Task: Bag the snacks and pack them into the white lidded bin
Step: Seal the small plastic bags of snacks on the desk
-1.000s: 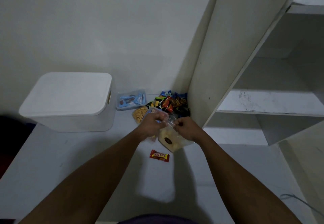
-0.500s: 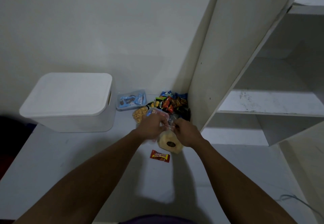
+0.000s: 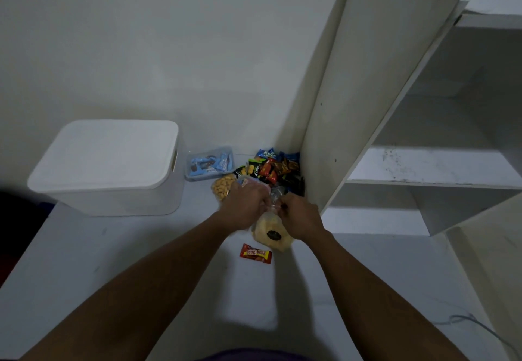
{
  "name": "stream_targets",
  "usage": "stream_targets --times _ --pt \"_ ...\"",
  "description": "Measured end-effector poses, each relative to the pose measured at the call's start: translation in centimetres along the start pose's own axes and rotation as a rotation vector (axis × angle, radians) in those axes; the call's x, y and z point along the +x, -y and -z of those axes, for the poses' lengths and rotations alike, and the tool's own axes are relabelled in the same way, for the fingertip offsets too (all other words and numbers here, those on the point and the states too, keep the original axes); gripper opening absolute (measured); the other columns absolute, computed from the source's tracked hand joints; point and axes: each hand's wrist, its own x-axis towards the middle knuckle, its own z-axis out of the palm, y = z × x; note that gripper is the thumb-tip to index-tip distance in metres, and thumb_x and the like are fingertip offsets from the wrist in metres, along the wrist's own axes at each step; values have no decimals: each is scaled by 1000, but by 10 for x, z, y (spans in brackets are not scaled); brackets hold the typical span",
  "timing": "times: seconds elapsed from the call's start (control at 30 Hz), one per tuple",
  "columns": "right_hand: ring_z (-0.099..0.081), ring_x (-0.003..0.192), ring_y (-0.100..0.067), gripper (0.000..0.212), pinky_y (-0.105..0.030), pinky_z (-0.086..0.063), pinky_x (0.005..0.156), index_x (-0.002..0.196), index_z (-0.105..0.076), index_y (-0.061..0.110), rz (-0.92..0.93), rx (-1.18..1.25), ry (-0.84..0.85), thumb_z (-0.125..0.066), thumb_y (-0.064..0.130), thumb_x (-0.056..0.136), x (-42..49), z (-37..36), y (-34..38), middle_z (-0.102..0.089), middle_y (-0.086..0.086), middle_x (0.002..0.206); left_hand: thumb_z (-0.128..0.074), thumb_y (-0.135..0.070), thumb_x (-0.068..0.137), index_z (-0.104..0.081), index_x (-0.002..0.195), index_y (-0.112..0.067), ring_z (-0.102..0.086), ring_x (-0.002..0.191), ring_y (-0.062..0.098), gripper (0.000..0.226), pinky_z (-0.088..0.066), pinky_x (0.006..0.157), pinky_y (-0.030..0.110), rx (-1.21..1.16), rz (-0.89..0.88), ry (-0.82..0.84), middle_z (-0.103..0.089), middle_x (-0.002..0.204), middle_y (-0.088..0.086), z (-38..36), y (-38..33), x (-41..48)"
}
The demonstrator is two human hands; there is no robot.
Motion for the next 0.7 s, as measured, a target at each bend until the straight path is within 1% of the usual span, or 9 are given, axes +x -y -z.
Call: stream_targets --times 0.07,0.17,0.27,0.33,0.4,0.43,0.5,0.6,0.7 --pt "-64 87 -21 13 -36 -50 77 94 -67 21 -26 34 8 -55 25 95 1 0 2 -68 0 95 -52 -21 94 -69 93 -22 -54 105 15 16 -31 97 42 45 -11 -15 -65 103 -5 0 -1 -1" --pt "-63 80 -21 13 -39 -55 75 92 -70 15 -28 132 78 -59 22 93 4 2 1 -68 -4 87 -49 -18 95 -68 94 -22 -55 106 16 20 -33 97 43 95 -35 -9 -65 106 -4 0 1 -1" --pt "-64 76 -22 17 -40 -54 74 88 -73 6 -30 312 122 -62 19 92 8 6 -4 -71 -11 83 -58 -24 92 -70 97 -20 -56 103 14 13 -41 93 39 -16 6 -98 -65 105 -2 -8 7 -2" --pt "-61 71 -19 19 -32 -51 68 90 -75 0 -94 449 123 -64 16 92 8 8 -4 -71 -16 84 -70 -27 85 -66 104 -19 -57 98 8 21 -45 83 26 -288 140 -195 -62 105 -4 -17 10 -3" --pt "-58 64 -13 19 -19 -49 56 92 -73 -6 -179 584 123 -65 11 92 6 9 -2 -66 -14 76 -76 -24 82 -62 112 -17 -61 89 6 34 -46 73 19 -702 388 -161 -63 103 -5 -20 3 -4" --pt "-57 61 -10 18 -15 -47 51 92 -72 -9 -221 637 120 -66 8 91 5 8 -1 -64 -11 74 -76 -21 82 -60 116 -15 -65 87 12 37 -50 70 22 -923 514 -113 -66 101 0 -19 -2 -5" --pt "-55 59 -10 18 -18 -46 51 91 -71 -10 -297 707 103 -71 7 87 5 3 -1 -63 -10 73 -74 -13 85 -57 118 -9 -70 82 21 38 -57 67 31 -1301 702 -16 -70 99 13 -21 -10 -6" --pt "-55 61 -14 22 -27 -48 58 91 -70 -10 -364 822 123 -76 11 84 3 -2 0 -63 -12 73 -70 0 85 -58 119 -1 -72 85 26 37 -61 72 35 -1518 804 -13 -69 106 22 -22 -18 -8" --pt "-57 65 -14 15 -29 -49 62 90 -71 0 -419 930 176 -75 13 84 0 -1 0 -65 -8 74 -63 2 90 -60 119 -1 -72 82 23 29 -61 74 36 -1623 814 -23 -71 101 19 -25 -19 -10"
